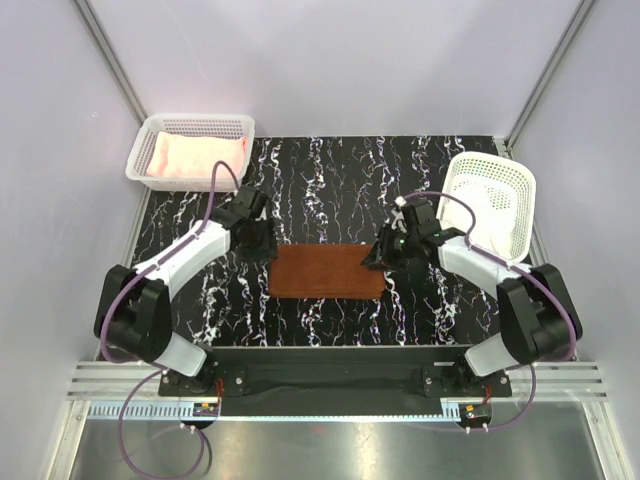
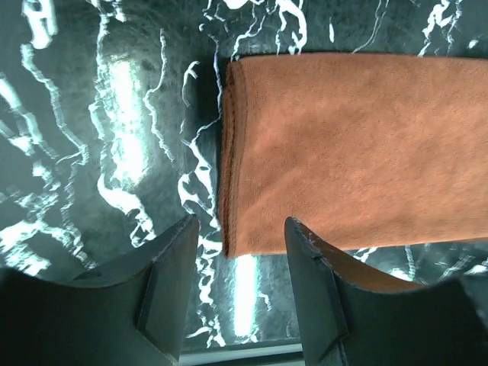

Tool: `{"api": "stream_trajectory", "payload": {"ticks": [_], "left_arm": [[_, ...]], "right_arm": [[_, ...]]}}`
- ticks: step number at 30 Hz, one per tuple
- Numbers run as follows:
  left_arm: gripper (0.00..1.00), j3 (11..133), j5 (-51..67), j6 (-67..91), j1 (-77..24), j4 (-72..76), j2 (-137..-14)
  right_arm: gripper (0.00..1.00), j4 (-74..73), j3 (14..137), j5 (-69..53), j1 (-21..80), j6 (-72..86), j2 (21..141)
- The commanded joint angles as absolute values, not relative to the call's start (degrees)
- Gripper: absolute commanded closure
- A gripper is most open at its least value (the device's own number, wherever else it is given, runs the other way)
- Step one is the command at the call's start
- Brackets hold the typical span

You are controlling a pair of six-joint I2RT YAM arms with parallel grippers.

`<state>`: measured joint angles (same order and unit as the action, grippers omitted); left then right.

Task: Fold and stack the towels
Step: Neatly place the folded towel into the bin

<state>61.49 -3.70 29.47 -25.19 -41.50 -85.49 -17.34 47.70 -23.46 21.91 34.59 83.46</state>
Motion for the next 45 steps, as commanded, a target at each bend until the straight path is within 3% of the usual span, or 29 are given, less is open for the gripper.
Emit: {"api": "stream_trajectory", "payload": {"ticks": [1, 5, 14, 24, 30, 39, 45], "left_arm": [[0.46, 57.1, 8.4, 27.4, -20.0, -34.5, -85.7], [0.45, 51.5, 14.8, 28.7, -17.7, -25.9, -87.0], [0.44, 48.7, 15.0, 29.9, -17.7, -22.1, -91.5], [0.44, 49.3, 13.1, 29.4, -17.8, -23.9, -92.0], [0.45, 49.4, 14.1, 29.4, -17.8, -24.0, -92.7], [0.46, 49.3, 13.0, 30.0, -17.7, -24.2, -93.9], [0.47, 48.9, 14.9, 30.1, -17.7, -23.1, -94.0]], "right_arm": [[0.64, -4.2, 48.3, -32.7, 24.4, 38.0, 88.1], [0.65, 5.9, 46.0, -35.7, 27.1, 40.1, 93.4], [0.67, 21.6, 37.6, -37.3, 28.1, 43.2, 102.4], [0.72, 11.4, 43.5, -35.6, 29.1, 39.7, 94.2], [0.73, 11.5, 49.0, -36.1, 33.4, 40.4, 98.3], [0.73, 20.2, 47.6, -37.6, 37.5, 42.5, 111.0], [0.73, 12.9, 47.7, -34.5, 37.5, 38.8, 104.8]]}}
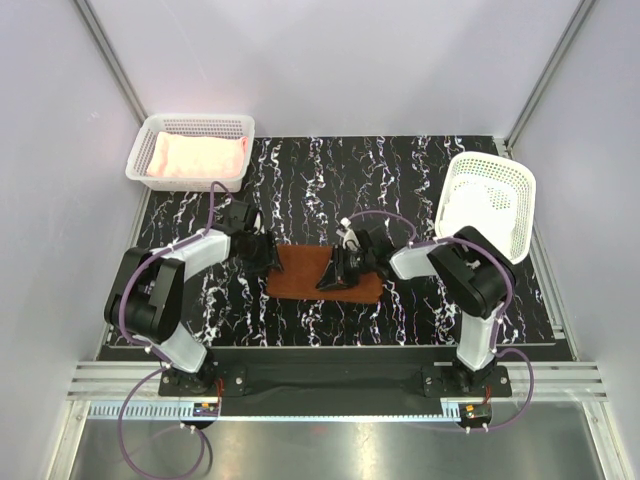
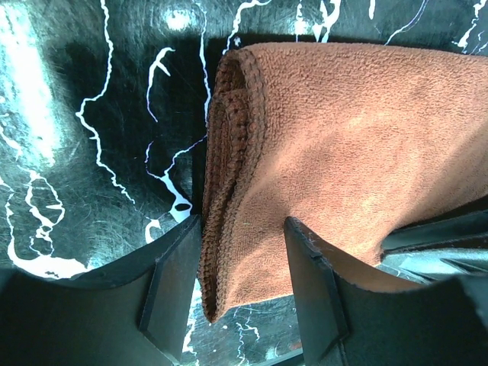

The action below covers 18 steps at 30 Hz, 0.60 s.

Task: Fold and stack the towels
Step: Neatly place the folded towel into the bin

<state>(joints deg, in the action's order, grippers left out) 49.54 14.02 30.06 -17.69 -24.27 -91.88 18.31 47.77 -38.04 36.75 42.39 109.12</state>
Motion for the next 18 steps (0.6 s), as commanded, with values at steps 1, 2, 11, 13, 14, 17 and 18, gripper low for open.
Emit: {"api": "stream_trajectory", "payload": {"ticks": [1, 2, 11, 13, 14, 17, 18], "left_arm": [[0.47, 48.9, 15.4, 30.2, -17.8, -22.9, -94.2], [0.48, 48.9, 15.8, 30.4, -17.9, -22.9, -94.6], [0.92, 49.7, 12.9, 31.8, -21.0, -25.3, -95.4], [1.00, 51.3, 11.9, 32.0, -21.5, -28.0, -94.8], [1.00, 54.2, 10.0, 32.2, -21.6, -29.3, -94.1], [1.00, 60.1, 6.8, 31.0, -21.7, -35.2, -94.0], [1.00, 64.6, 5.4, 30.8, -21.8, -37.0, -94.5]], "right_arm": [[0.73, 11.3, 48.2, -34.3, 37.6, 38.2, 103.2], [0.72, 9.8, 49.3, -33.4, 37.6, 37.6, 99.9], [0.61, -6.6, 55.4, -26.4, 37.6, 34.0, 83.5], [0.59, -8.0, 56.2, -25.6, 37.5, 33.6, 82.3], [0.58, -9.0, 56.8, -24.8, 37.6, 33.5, 81.1], [0.53, -10.7, 58.0, -23.1, 37.6, 32.9, 78.8], [0.52, -11.1, 58.3, -22.7, 37.6, 32.7, 78.3]]}}
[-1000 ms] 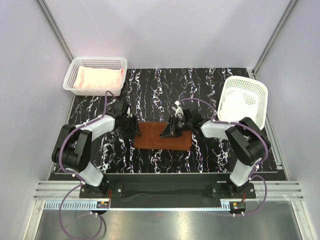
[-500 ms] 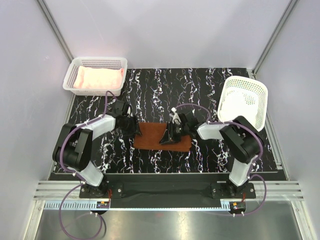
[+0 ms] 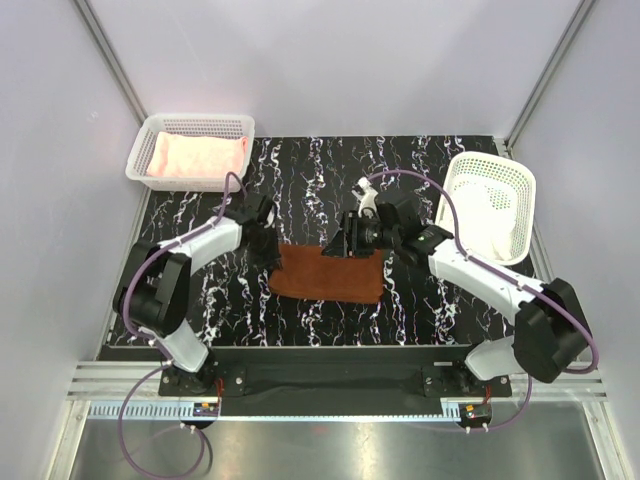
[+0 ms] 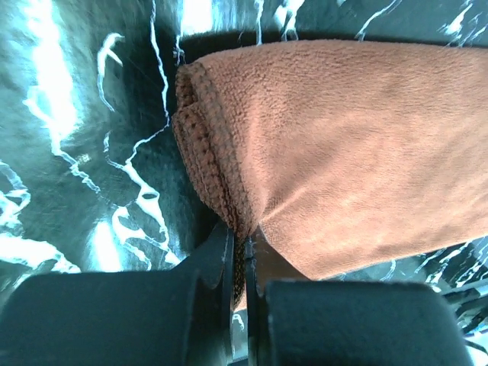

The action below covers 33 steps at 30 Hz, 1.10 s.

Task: Fold and stack the towels
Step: Neatly place the folded towel into the bin

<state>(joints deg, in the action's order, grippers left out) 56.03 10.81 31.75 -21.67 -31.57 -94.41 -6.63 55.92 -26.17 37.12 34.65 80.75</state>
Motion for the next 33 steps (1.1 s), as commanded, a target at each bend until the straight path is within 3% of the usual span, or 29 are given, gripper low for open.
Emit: {"api": "stream_trajectory", "payload": {"ticks": [1, 8, 12, 13, 14, 15, 24, 33], "left_arm": [[1.00, 66.5, 4.0, 30.5, -21.9, -40.1, -95.3], [1.00, 81.8, -4.8, 25.9, -22.1, -46.4, -100.7], [1.00, 90.9, -10.4, 21.4, -21.4, -47.8, -106.3], [1.00, 94.9, -11.3, 19.1, -20.7, -47.8, -108.9], [1.00, 97.6, -12.8, 18.2, -20.2, -48.2, -110.4], [1.00, 100.3, -13.4, 17.4, -19.7, -48.9, -112.0], [1.00, 133.6, -17.7, 7.9, -12.8, -56.3, -130.9], [1.00, 134.3, -18.5, 2.5, -4.0, -37.4, -132.3]], "right_arm": [[0.52, -11.6, 58.6, -22.2, 37.6, 32.5, 77.8], [0.47, -16.5, 62.7, -17.0, 37.6, 29.5, 74.4], [0.37, -19.3, 65.2, -14.1, 37.4, 27.2, 74.0], [0.32, -19.7, 65.8, -13.3, 37.4, 26.2, 73.7], [0.11, -20.0, 66.0, -12.6, 37.5, 25.9, 73.7], [0.01, -20.1, 66.3, -12.0, 37.5, 25.7, 73.7], [0.00, -21.2, 67.7, -9.6, 37.3, 23.6, 75.7], [0.00, -22.0, 70.8, -10.5, 35.7, 21.3, 80.6]]}}
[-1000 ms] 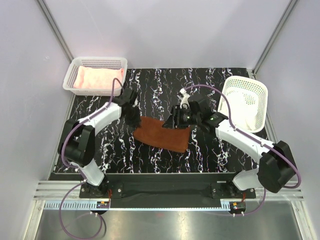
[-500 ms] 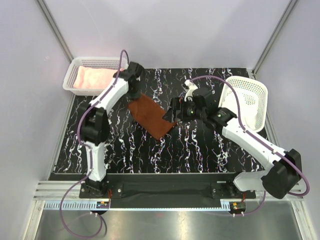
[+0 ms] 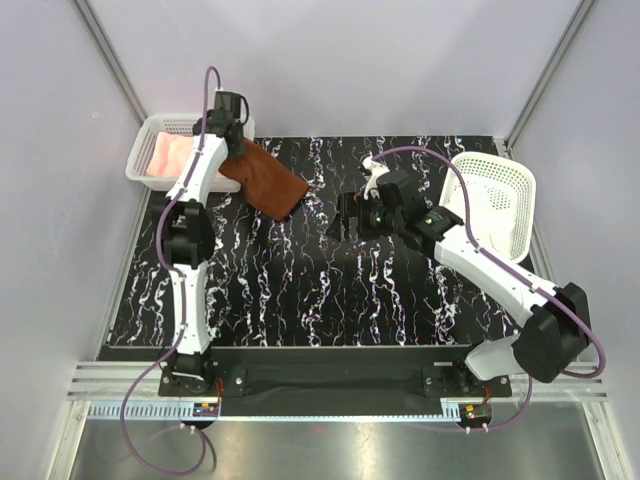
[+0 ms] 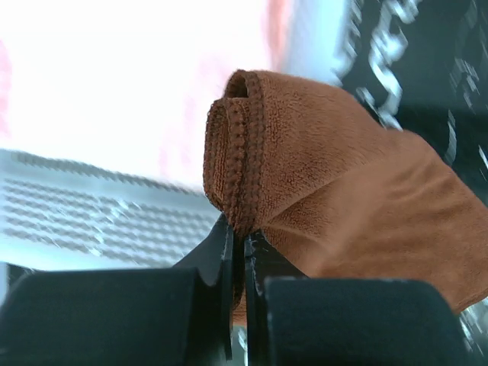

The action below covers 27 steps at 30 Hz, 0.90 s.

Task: Fold and stack the towels
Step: Neatly place the folded towel into the bin

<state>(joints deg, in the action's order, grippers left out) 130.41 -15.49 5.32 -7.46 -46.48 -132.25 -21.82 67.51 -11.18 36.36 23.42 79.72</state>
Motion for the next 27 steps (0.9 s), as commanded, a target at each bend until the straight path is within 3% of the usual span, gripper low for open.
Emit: {"api": "stream_trajectory", "payload": {"ticks": [1, 10, 27], "left_arm": [[1.00, 134.6, -18.5, 2.4, -3.1, -34.3, -132.4], [1.00, 133.2, -18.2, -2.3, 3.1, -17.3, -133.9], [1.00, 131.9, -20.2, -5.9, 11.0, -5.2, -141.8]], "right_arm": [[0.00, -22.0, 71.0, -10.5, 35.4, 21.0, 81.1], [0.00, -21.9, 72.7, -12.1, 31.7, 19.8, 84.3], [0.00, -23.0, 75.9, -14.6, 28.5, 18.5, 90.1]]}}
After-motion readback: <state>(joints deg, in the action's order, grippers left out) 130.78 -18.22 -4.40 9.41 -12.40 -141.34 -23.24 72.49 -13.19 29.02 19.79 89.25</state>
